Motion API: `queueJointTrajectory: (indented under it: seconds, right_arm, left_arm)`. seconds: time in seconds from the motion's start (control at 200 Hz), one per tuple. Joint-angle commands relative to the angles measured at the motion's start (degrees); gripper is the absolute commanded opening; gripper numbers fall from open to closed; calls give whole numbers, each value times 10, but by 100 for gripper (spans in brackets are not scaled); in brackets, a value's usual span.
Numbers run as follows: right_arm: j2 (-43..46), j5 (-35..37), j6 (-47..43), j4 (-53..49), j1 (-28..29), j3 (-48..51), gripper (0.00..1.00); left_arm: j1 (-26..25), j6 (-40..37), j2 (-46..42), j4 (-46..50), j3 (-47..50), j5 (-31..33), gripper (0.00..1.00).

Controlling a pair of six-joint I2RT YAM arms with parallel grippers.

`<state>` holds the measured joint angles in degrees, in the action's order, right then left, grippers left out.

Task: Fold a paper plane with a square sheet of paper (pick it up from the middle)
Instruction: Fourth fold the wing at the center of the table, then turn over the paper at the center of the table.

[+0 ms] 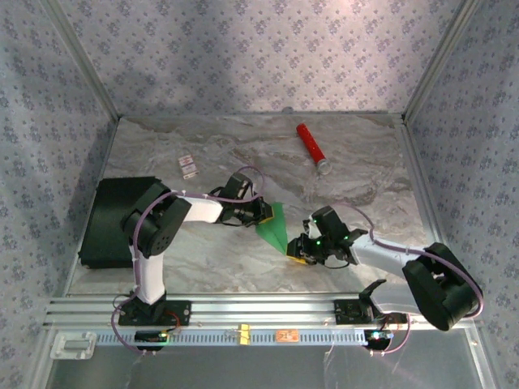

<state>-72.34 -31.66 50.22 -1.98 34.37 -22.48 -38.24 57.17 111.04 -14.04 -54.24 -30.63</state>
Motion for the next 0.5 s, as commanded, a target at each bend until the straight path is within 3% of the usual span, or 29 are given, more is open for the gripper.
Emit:
queueJointTrajectory:
  seconds: [0.0, 0.495]
  right_arm:
    - [-8, 15, 23, -10, 6, -6, 32]
    - [-44, 13, 57, 52, 5, -3, 28]
  left_arm:
    - [5, 17, 13, 43, 25, 34, 12]
    - [6, 19, 16, 43, 26, 33, 12]
